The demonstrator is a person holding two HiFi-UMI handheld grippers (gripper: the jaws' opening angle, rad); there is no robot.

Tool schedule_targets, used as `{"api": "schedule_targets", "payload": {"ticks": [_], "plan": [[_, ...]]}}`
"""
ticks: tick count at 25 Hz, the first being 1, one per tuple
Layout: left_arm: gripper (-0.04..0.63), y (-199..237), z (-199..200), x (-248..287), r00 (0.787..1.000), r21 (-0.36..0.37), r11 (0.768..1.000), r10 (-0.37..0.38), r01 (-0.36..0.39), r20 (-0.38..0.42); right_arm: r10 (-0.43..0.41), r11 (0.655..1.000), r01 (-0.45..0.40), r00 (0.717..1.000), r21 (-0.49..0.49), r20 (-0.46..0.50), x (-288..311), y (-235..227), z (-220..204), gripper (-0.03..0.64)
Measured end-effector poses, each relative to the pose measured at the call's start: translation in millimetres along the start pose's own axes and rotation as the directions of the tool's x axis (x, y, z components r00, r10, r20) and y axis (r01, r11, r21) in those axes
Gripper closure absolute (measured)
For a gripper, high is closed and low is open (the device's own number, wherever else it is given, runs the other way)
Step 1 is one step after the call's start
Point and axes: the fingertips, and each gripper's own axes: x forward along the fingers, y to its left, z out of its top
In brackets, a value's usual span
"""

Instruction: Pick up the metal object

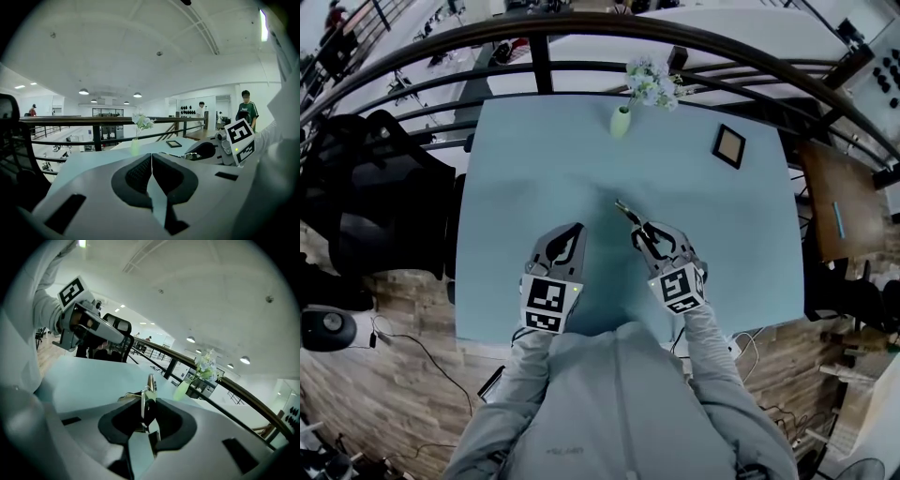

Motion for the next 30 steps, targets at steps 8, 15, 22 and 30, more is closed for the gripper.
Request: {"api": "schedule_targets", "payload": {"ticks": [8,15,22,30], "plan": [[0.568,0.8,11.5,-19.8,0.999,0.008,1.0,0.026,-0.027,0.04,-0.051,0.993,0.039,0.993,0.111,0.11,-33.1,-7.3,31.1,0.517],[0.568,4.3,29.1,-34.2,0.996,0.002,0.999,0.042,-0.042,0.083,-0.095,0.959,0.033,0.973,0.283,0.209,-64.2,-18.3,51.4,0.517],[0.568,17.6,41.0,-39.5,0.991,-0.032,0.997,0.068,-0.065,0.116,-0.13,0.914,0.009,0.953,0.405,0.274,-85.0,-32.7,61.1,0.517],[0.568,12.1,41.4,-40.4,0.989,-0.067,0.996,0.065,-0.056,0.135,-0.146,0.889,-0.001,0.947,0.457,0.286,-97.6,-42.9,59.8,0.517]]}}
